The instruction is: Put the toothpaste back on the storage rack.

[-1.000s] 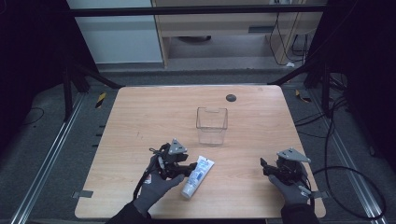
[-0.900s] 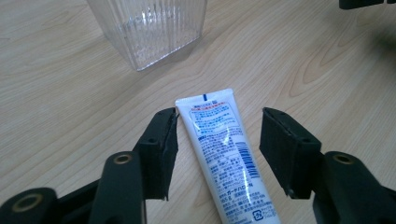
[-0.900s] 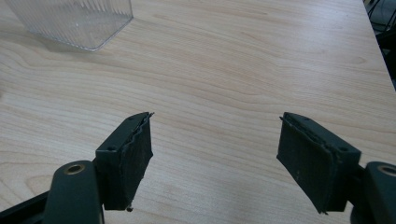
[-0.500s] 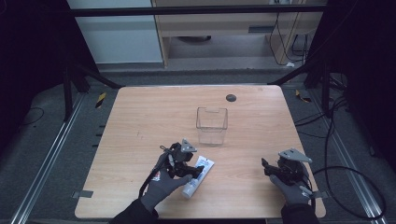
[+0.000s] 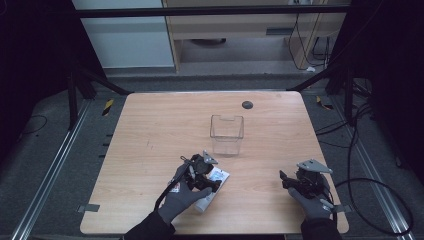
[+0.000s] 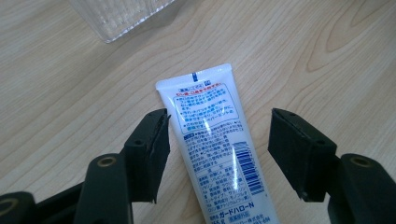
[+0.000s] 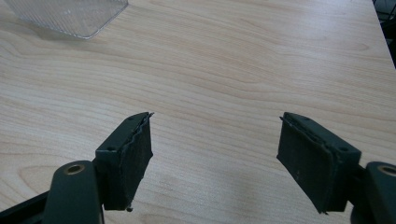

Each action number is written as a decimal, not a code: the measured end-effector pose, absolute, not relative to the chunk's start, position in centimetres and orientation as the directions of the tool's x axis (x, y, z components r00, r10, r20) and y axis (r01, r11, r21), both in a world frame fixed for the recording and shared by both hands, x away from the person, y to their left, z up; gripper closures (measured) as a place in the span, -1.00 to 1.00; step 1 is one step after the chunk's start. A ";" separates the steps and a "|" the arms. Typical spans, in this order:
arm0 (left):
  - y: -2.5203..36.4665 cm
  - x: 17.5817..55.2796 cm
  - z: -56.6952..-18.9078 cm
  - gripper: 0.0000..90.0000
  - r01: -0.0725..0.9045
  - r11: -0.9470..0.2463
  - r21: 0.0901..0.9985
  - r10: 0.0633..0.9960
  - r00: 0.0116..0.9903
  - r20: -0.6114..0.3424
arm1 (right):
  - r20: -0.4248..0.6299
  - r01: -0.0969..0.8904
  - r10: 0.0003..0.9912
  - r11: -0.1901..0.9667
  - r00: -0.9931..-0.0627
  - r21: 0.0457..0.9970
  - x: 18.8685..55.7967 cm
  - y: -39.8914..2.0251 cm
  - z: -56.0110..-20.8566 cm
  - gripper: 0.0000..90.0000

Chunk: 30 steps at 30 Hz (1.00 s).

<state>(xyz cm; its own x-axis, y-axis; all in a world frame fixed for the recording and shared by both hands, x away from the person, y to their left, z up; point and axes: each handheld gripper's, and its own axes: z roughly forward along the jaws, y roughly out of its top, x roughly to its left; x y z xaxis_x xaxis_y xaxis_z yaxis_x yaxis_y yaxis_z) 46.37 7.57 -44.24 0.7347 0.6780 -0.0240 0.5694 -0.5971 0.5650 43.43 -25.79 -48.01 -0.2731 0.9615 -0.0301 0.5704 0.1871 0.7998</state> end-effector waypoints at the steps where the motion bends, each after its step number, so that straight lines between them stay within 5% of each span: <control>1: 7.4 46.5 -44.5 -0.17 0.574 -0.601 0.557 0.677 0.735 -0.026 | -0.034 0.569 0.961 0.191 -0.274 0.800 43.4 -25.8 -48.0 -0.43; 30: 6.5 47.7 -46.9 -0.21 0.630 -0.622 0.465 0.692 0.720 -0.050 | -0.033 0.584 0.958 0.202 -0.286 0.786 43.6 -25.6 -48.2 -0.43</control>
<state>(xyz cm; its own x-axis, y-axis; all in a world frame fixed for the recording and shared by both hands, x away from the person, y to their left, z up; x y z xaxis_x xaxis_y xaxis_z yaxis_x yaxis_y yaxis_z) 47.74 6.49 -46.92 0.7202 0.6920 -0.0495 0.6296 -0.6220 0.4655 43.61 -25.64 -48.23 -0.2861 0.9577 -0.0328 0.5845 0.2015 0.7860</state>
